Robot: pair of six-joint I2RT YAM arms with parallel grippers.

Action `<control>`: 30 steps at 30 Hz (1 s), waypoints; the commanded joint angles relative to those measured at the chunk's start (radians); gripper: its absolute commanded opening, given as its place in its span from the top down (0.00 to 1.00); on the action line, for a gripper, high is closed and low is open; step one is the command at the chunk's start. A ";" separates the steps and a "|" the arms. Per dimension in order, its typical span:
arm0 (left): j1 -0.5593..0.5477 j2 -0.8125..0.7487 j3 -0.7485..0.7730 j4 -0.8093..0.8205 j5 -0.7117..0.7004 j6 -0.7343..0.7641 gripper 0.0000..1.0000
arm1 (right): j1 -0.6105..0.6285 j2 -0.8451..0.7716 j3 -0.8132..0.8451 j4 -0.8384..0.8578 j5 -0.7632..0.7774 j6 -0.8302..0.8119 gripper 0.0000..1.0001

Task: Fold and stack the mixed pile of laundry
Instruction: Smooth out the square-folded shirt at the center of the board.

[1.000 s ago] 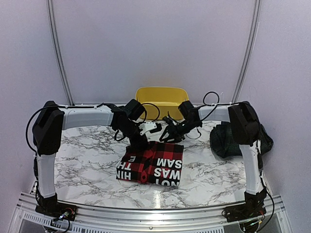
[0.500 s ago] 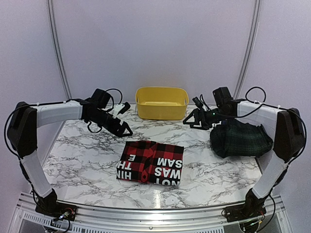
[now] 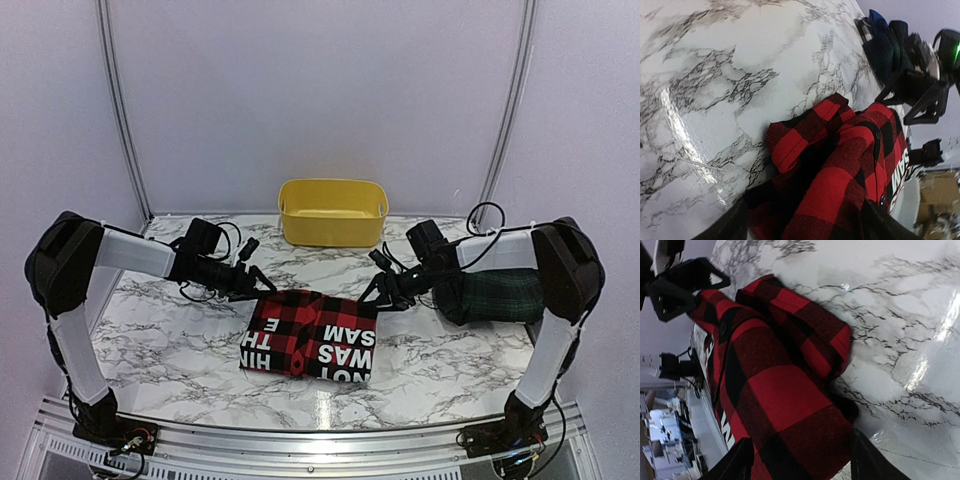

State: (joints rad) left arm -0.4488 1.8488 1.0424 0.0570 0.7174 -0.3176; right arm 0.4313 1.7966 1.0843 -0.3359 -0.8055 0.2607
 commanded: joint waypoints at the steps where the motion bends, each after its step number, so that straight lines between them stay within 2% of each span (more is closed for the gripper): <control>1: -0.001 0.038 -0.003 0.133 0.086 -0.086 0.40 | 0.020 0.059 0.073 0.008 -0.009 -0.030 0.45; 4: 0.001 0.047 0.001 0.129 0.086 -0.089 0.65 | 0.023 0.063 0.091 -0.038 0.000 -0.054 0.51; 5: 0.001 0.047 0.001 0.127 0.084 -0.088 0.67 | 0.022 0.062 0.097 -0.063 0.025 -0.068 0.49; 9: 0.004 0.037 -0.011 0.127 0.070 -0.088 0.72 | 0.012 0.044 0.078 -0.123 0.122 -0.090 0.24; 12: 0.004 0.038 -0.015 0.127 0.059 -0.087 0.77 | 0.004 0.040 0.065 -0.109 0.124 -0.084 0.20; 15: 0.004 0.050 -0.011 0.127 0.051 -0.092 0.80 | 0.012 0.067 0.073 -0.098 0.075 -0.083 0.32; 19: 0.004 0.040 -0.009 0.129 0.050 -0.093 0.84 | 0.027 0.058 0.088 -0.101 0.001 -0.088 0.73; 23: 0.007 -0.004 -0.016 0.116 0.056 -0.092 0.94 | 0.027 -0.010 0.124 -0.147 -0.015 -0.091 0.99; 25: 0.010 -0.033 -0.017 0.101 0.057 -0.091 1.00 | 0.027 -0.034 0.150 -0.176 -0.017 -0.098 1.00; 30: 0.036 -0.084 -0.020 0.062 0.068 -0.078 1.00 | 0.027 -0.036 0.215 -0.225 -0.018 -0.114 1.00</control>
State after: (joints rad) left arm -0.4389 1.8347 1.0298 0.1413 0.7673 -0.4126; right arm 0.4511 1.7870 1.2247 -0.5182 -0.8036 0.1734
